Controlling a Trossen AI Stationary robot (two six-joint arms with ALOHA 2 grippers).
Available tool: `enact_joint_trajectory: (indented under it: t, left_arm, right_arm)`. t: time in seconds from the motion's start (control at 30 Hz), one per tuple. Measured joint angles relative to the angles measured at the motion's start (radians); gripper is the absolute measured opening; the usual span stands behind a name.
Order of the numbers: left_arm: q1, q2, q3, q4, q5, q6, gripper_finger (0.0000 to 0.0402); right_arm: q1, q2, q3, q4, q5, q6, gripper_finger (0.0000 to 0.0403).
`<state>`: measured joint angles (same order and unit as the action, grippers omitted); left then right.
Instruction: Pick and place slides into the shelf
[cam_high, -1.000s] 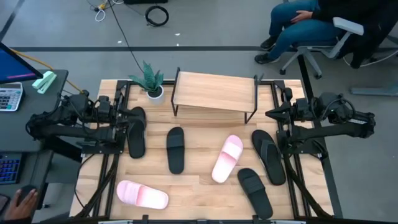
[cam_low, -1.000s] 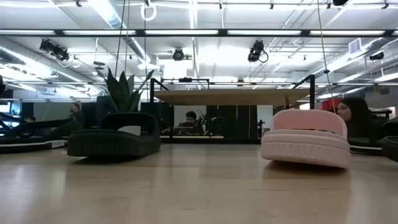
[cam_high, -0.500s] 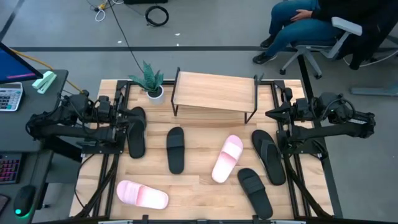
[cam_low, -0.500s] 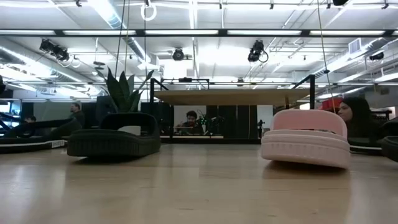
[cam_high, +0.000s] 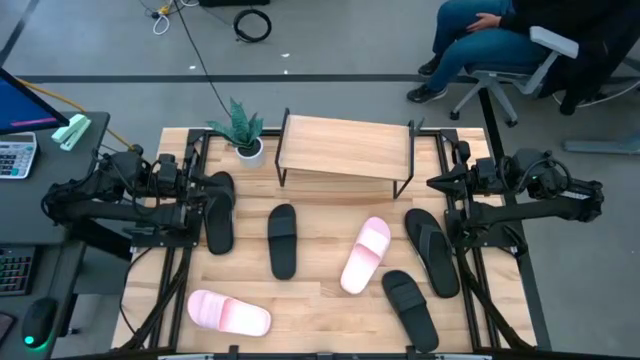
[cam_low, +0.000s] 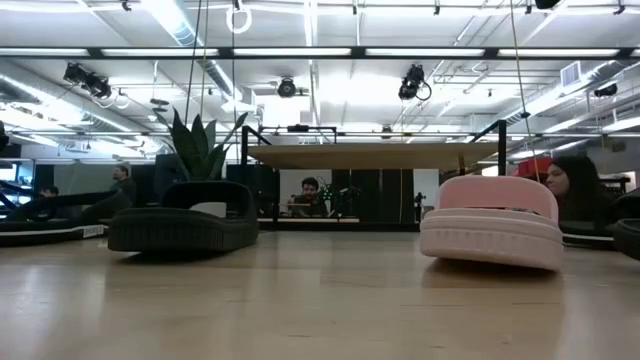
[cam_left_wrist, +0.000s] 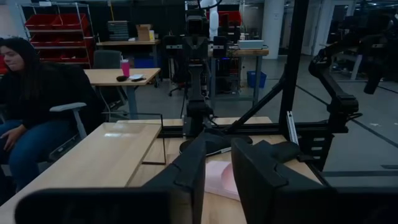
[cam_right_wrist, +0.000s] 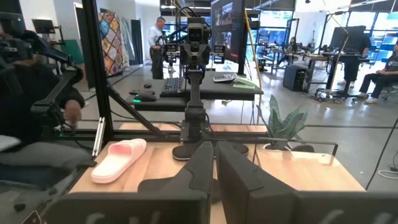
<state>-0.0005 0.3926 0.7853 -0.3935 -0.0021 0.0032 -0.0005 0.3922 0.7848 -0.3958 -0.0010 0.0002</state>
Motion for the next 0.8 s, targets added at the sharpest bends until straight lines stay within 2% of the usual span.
enact_joint_trajectory:
  t: [0.8]
  left_arm:
    - [0.0, 0.0, 0.0, 0.0, 0.0, 0.0, 0.0089]
  right_arm:
    - [0.0, 0.0, 0.0, 0.0, 0.0, 0.0, 0.0027]
